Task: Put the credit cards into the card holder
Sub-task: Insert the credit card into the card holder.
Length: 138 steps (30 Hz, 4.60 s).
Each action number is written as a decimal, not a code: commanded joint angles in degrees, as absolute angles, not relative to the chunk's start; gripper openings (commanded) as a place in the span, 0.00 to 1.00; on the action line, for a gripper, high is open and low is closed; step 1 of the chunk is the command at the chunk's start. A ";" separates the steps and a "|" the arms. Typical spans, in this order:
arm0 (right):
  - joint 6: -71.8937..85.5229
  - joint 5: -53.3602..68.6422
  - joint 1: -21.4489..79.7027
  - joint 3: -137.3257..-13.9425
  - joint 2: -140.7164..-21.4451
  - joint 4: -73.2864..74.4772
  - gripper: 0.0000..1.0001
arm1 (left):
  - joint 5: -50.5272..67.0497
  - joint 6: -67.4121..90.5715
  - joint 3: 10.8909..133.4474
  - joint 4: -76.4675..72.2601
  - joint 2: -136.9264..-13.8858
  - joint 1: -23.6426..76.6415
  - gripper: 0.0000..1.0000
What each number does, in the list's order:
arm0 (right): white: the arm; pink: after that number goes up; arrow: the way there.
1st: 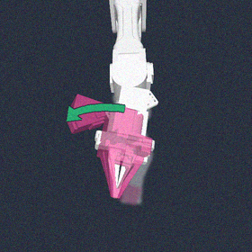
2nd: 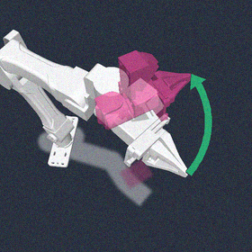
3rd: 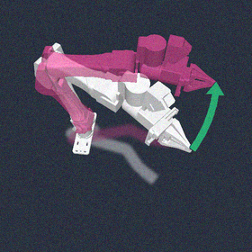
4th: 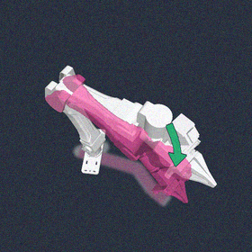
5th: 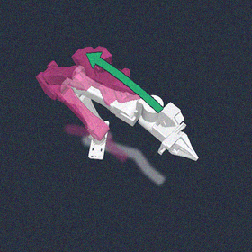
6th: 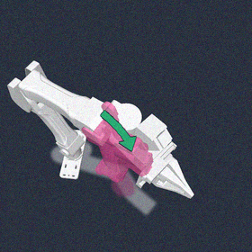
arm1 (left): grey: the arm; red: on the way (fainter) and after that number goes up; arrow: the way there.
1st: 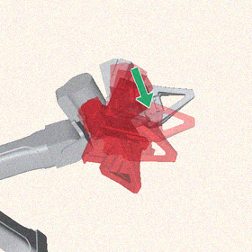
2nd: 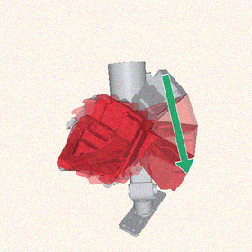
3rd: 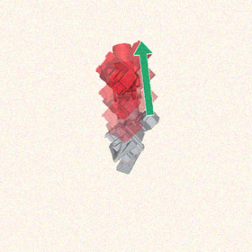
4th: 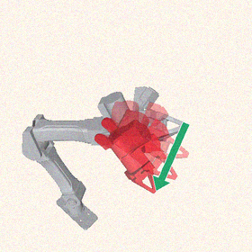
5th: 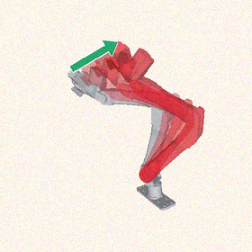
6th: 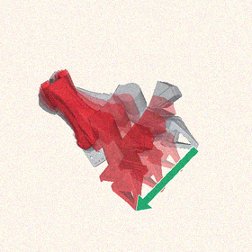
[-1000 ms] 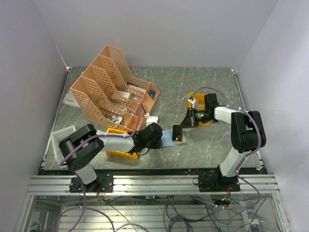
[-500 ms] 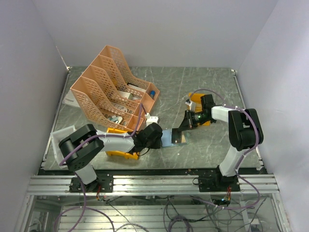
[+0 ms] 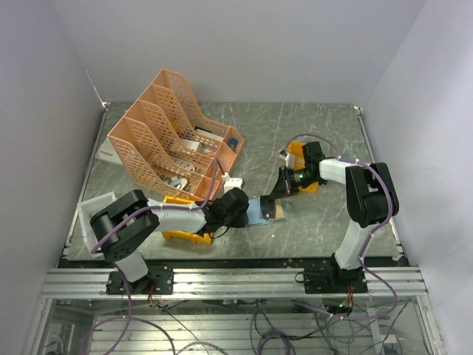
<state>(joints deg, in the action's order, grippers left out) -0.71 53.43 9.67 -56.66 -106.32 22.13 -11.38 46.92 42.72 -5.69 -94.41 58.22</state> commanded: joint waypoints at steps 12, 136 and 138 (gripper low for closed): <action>-2.98 48.25 12.93 -59.06 -106.39 26.73 0.00 | -12.08 45.71 44.82 -4.44 -95.32 57.83 0.35; 2.90 53.44 17.22 -62.82 -115.40 25.29 0.15 | -34.58 63.49 79.92 22.94 -116.50 67.46 0.34; 2.81 53.44 17.19 -62.79 -115.40 25.37 0.16 | -35.45 64.21 80.12 24.13 -116.86 67.41 0.34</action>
